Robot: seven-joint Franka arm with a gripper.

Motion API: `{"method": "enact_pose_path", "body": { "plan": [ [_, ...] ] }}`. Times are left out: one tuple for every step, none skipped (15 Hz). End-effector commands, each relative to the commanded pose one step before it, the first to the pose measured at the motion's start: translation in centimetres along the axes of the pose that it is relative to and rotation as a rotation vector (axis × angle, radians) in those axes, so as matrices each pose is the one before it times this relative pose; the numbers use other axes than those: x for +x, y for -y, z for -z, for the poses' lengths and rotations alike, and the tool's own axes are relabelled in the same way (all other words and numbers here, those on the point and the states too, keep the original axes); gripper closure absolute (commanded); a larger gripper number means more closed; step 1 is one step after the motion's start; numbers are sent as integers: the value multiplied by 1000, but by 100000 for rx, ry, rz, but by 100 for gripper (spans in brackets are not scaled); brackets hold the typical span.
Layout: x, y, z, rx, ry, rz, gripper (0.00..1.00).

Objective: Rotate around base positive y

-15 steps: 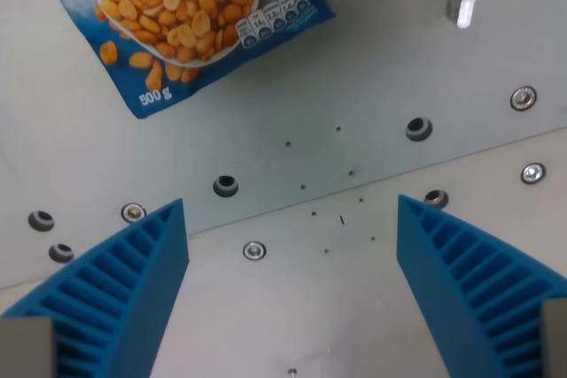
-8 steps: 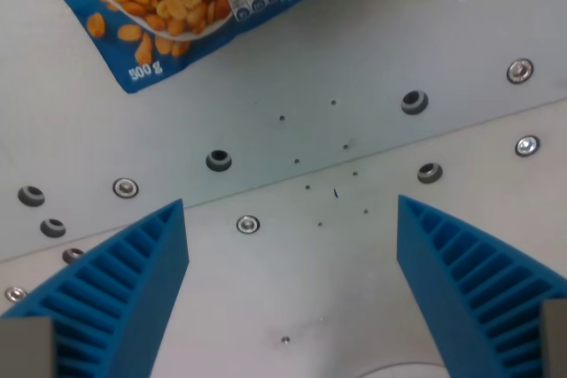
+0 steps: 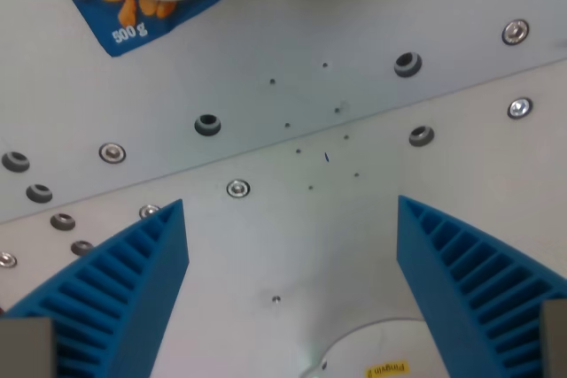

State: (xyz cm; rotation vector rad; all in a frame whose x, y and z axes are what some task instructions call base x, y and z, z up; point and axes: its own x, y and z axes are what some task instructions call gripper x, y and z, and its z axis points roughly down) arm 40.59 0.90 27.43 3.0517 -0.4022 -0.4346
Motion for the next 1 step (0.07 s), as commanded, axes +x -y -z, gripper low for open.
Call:
{"method": "enact_pose_path", "body": {
  "plan": [
    [578,-84,815,-7177,23883,-691,0]
  ]
}}
